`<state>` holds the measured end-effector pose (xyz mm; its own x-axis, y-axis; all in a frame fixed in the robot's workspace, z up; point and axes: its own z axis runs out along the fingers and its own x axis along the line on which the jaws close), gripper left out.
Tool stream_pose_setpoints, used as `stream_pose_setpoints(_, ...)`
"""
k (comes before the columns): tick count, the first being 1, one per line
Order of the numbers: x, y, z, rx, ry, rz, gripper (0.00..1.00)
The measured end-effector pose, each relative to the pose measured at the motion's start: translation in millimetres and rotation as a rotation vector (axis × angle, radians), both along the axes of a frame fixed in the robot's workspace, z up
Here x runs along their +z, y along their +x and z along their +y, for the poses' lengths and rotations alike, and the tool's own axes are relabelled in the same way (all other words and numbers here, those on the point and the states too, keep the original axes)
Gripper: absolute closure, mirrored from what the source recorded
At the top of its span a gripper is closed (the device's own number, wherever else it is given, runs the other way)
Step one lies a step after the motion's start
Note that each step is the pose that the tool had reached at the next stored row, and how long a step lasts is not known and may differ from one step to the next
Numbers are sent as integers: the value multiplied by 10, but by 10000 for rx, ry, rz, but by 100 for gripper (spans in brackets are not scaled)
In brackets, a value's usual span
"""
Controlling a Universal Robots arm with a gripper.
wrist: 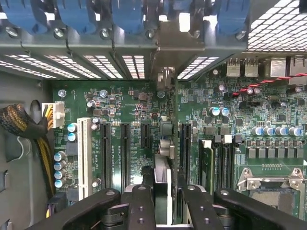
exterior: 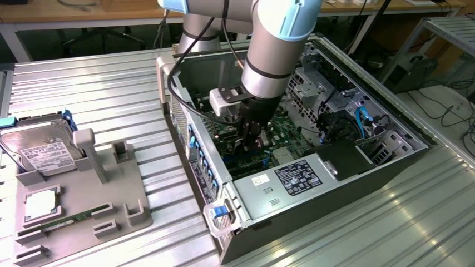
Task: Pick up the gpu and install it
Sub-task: 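Insert the gpu into the slot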
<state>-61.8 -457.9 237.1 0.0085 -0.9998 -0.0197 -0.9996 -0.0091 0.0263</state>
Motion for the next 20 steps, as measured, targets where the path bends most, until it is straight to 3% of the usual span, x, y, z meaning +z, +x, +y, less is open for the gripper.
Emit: stream_pose_setpoints(20, -96, -22, 1, 1, 7, 5, 73)
